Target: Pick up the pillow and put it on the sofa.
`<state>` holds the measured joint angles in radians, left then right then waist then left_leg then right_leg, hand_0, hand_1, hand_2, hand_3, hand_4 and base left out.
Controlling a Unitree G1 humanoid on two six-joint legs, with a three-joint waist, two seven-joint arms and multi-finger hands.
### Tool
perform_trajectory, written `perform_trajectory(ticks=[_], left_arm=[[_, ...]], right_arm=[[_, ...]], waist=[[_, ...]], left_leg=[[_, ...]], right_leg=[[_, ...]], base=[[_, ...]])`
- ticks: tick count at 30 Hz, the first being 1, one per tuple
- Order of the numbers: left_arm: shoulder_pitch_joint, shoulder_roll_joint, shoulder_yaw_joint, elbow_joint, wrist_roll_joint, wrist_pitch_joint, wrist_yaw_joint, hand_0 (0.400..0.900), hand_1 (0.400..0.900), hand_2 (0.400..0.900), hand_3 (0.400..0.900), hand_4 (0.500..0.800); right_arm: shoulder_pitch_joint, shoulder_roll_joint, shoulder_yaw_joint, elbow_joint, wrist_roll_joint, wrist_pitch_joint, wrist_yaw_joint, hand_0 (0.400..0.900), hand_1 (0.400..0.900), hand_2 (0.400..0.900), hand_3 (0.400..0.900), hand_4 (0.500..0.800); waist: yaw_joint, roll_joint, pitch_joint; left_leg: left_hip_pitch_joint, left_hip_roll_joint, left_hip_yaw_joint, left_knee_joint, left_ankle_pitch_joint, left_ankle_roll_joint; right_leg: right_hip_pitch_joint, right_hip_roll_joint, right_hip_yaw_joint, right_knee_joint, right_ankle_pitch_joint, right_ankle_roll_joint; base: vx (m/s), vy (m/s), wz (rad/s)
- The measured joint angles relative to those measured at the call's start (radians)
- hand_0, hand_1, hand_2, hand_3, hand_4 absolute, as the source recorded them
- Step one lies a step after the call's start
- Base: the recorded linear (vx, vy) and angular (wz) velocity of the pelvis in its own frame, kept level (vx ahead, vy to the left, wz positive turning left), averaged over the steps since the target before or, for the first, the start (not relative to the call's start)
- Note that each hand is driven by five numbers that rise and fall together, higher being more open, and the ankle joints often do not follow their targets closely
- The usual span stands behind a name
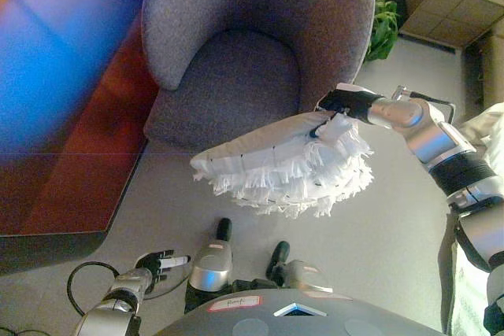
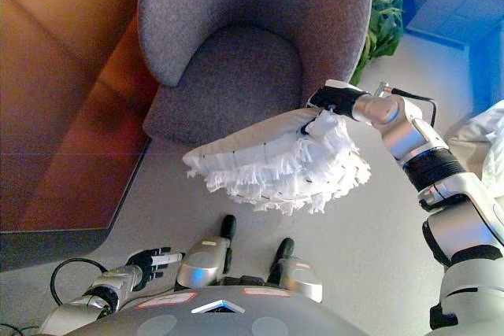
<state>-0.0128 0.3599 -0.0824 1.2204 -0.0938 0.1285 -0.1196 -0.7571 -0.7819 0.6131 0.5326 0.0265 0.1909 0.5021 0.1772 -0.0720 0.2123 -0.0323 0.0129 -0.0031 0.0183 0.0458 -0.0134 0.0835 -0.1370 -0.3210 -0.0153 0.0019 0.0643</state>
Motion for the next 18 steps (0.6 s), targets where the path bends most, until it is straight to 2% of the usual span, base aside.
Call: perform_trajectory(ticks=[3,5,6,7,8,9,10,13,14,16,18], left_arm=[[-0.003,-0.004,0.0,0.001,0.0,0.017,0.002,0.9,0.9,0.9,0.9,0.8],[-0.007,-0.005,0.0,0.001,0.0,0.029,0.0,0.9,0.9,0.9,0.9,0.8],[-0.011,-0.008,-0.004,0.005,0.0,0.033,-0.001,0.9,0.9,0.9,0.9,0.8],[-0.013,-0.01,-0.031,0.008,0.0,0.035,-0.001,0.9,0.9,0.9,0.9,0.8],[-0.006,-0.006,-0.049,0.006,0.0,0.034,-0.001,0.9,0.9,0.9,0.9,0.8],[-0.002,0.005,-0.054,0.005,0.0,0.036,0.0,0.9,0.9,0.9,0.9,0.8],[0.0,0.015,-0.054,0.007,0.0,0.038,0.0,0.9,0.9,0.9,0.9,0.8],[0.001,0.023,-0.055,0.017,0.003,0.043,0.002,0.9,0.9,0.9,0.9,0.8],[-0.002,0.022,-0.055,0.032,0.006,0.044,0.002,0.9,0.9,0.9,0.9,0.8],[-0.007,0.022,-0.062,0.04,0.013,0.044,0.006,0.9,0.9,0.9,0.9,0.8],[0.002,0.024,-0.063,0.041,0.013,0.045,0.012,0.9,0.9,0.9,0.9,0.8]], right_arm=[[-0.042,0.0,0.001,0.068,0.028,0.005,0.004,0.4,0.4,0.4,0.4,0.5],[-0.054,-0.001,0.001,0.126,0.044,0.005,0.002,0.4,0.4,0.4,0.4,0.5],[-0.057,-0.005,0.001,0.15,0.048,0.005,0.0,0.4,0.4,0.4,0.4,0.5],[-0.058,-0.005,0.004,0.172,0.052,0.005,-0.007,0.4,0.4,0.4,0.4,0.5],[-0.058,-0.005,0.014,0.174,0.059,0.019,-0.008,0.4,0.4,0.4,0.4,0.5],[-0.057,-0.002,0.024,0.173,0.066,0.024,-0.007,0.4,0.4,0.4,0.4,0.5],[-0.057,-0.002,0.025,0.173,0.083,0.029,-0.006,0.4,0.4,0.4,0.4,0.5],[-0.074,-0.002,0.02,0.181,0.103,0.032,-0.008,0.4,0.4,0.4,0.4,0.5],[-0.078,-0.001,0.019,0.206,0.116,0.032,-0.009,0.4,0.4,0.4,0.4,0.5],[-0.079,-0.001,0.019,0.25,0.121,0.035,-0.009,0.4,0.4,0.4,0.4,0.5],[-0.08,-0.004,0.019,0.294,0.123,0.038,-0.008,0.4,0.4,0.4,0.4,0.5]], waist=[[0.016,-0.004,-0.018],[0.019,-0.003,-0.031],[0.017,0.002,-0.037],[0.013,0.022,-0.039],[-0.009,0.031,-0.041],[-0.031,0.033,-0.041],[-0.04,0.03,-0.043],[-0.043,0.021,-0.046],[-0.047,0.023,-0.046],[-0.066,0.023,-0.045],[-0.081,0.02,-0.044]], left_leg=[[-0.003,-0.007,0.0,0.023,-0.027,0.007],[-0.016,-0.027,-0.01,0.053,-0.051,0.021],[-0.031,-0.033,-0.023,0.084,-0.067,0.031],[-0.031,-0.033,-0.033,0.096,-0.071,0.037],[-0.018,-0.027,-0.064,0.097,-0.067,0.049],[-0.004,-0.032,-0.092,0.093,-0.063,0.059],[0.003,-0.034,-0.105,0.087,-0.059,0.064],[0.008,-0.052,-0.13,0.081,-0.055,0.069],[0.008,-0.058,-0.152,0.079,-0.055,0.069],[0.007,-0.067,-0.202,0.076,-0.057,0.064],[0.009,-0.071,-0.259,0.078,-0.063,0.054]], right_leg=[[0.002,-0.005,0.001,0.017,-0.006,0.004],[-0.018,-0.031,-0.005,0.102,-0.041,0.02],[-0.049,-0.051,-0.004,0.188,-0.067,0.026],[-0.1,-0.058,0.004,0.313,-0.067,0.019],[-0.155,-0.075,0.032,0.446,-0.056,0.005],[-0.188,-0.077,0.067,0.508,-0.06,0.008],[-0.199,-0.065,0.105,0.509,-0.066,0.013],[-0.219,-0.066,0.122,0.304,-0.06,0.023],[-0.221,-0.064,0.131,0.21,-0.041,0.052],[-0.236,-0.068,0.187,0.081,0.001,0.103],[-0.247,-0.065,0.211,0.032,0.029,0.106]], base=[[0.13,0.188,0.18],[0.16,0.25,0.34],[0.23,0.191,0.49],[0.27,0.084,0.6],[0.32,-0.007,0.66],[0.39,-0.115,0.63],[0.4,-0.202,0.53],[0.43,-0.298,0.65],[0.44,-0.383,0.83],[0.39,-0.383,0.81],[0.35,-0.353,0.6]])
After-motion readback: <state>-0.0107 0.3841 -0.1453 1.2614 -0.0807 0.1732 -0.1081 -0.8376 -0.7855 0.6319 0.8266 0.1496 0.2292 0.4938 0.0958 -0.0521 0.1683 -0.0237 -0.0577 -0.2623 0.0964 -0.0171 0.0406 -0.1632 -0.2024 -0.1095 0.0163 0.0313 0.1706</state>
